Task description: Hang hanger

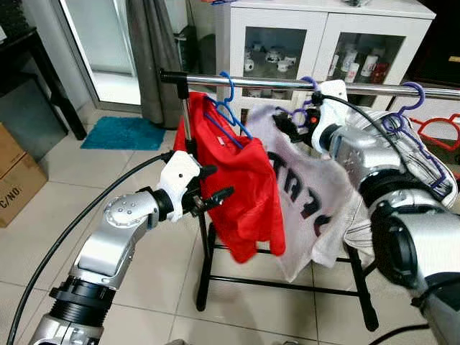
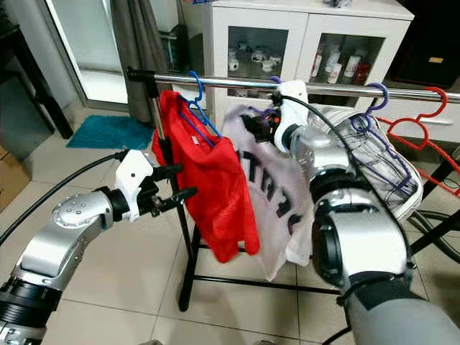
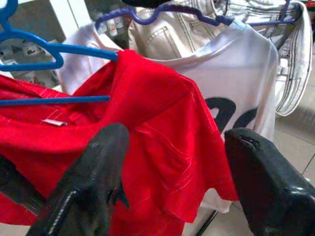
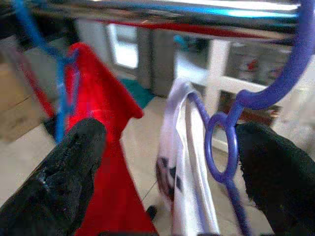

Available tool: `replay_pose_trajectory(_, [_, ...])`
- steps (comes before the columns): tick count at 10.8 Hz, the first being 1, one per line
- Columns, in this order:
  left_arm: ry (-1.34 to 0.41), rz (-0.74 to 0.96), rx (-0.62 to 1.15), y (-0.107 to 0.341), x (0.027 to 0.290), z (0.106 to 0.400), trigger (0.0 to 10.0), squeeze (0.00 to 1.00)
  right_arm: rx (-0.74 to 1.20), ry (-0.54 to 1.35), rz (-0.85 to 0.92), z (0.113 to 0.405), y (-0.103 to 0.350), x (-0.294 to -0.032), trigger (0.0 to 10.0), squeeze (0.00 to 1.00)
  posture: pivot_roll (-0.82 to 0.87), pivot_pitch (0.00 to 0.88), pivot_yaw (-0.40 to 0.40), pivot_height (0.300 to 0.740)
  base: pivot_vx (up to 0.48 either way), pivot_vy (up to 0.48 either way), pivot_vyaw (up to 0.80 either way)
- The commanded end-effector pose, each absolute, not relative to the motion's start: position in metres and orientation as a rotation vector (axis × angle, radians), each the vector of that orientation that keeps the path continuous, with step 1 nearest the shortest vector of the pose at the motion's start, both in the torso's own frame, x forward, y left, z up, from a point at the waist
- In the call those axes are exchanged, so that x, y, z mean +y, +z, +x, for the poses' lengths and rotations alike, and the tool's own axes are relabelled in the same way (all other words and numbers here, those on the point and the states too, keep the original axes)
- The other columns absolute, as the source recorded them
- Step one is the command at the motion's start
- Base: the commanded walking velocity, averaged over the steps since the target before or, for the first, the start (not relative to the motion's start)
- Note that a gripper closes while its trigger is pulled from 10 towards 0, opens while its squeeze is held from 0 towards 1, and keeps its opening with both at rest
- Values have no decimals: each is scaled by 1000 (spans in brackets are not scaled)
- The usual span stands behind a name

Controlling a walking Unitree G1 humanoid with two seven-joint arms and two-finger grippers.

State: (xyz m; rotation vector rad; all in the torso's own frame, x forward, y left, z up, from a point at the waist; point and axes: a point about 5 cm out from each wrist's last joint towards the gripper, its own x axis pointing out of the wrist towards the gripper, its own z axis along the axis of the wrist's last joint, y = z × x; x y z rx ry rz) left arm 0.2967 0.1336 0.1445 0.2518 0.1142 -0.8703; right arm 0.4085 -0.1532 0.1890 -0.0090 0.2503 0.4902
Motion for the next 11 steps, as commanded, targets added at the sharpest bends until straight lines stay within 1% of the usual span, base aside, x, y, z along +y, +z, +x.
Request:
replay_pose_trajectory(1, [-879, 279, 100, 150, 132, 300, 10000, 1000, 283, 520, -24, 408, 191, -153, 10000, 0, -39, 0, 24, 740, 0, 0, 0])
replay_pose_trajectory(2, [-879, 279, 97, 150, 131, 301, 10000, 1000, 310, 500, -30, 408, 188, -155, 10000, 0, -40, 0, 24, 740, 0, 0, 0])
replay_pose_trajectory(4, [-871, 287, 95, 149, 131, 301, 10000, 1000, 323, 394, -10, 410, 184, -159, 10000, 0, -40, 0, 25, 740, 0, 0, 0])
replay_pose_trajectory(5, [-868, 290, 95, 149, 132, 302, 10000, 1000, 319, 364, 52, 411, 185, -155, 10000, 0, -40, 0, 25, 740, 0, 0, 0])
replay_pose_trajectory(6, [-866, 292, 93, 150, 132, 303, 10000, 1000, 317, 357, 67, 411, 186, -153, 9020, 0, -40, 0, 25, 740, 0, 0, 0])
replay_pose_trajectory(7, [-863, 294, 90, 151, 132, 304, 10000, 1000, 318, 338, 68, 412, 187, -151, 3373, 0, -41, 0, 28, 740, 0, 0, 0])
replay_pose_trajectory(8, [-860, 296, 89, 151, 132, 305, 10000, 1000, 314, 325, 63, 413, 188, -151, 0, 0, -39, 0, 25, 740, 0, 0, 0])
replay_pose_trajectory(11, [-855, 301, 88, 150, 132, 307, 10000, 1000, 315, 350, 22, 413, 189, -149, 0, 0, -36, 0, 17, 740, 0, 0, 0])
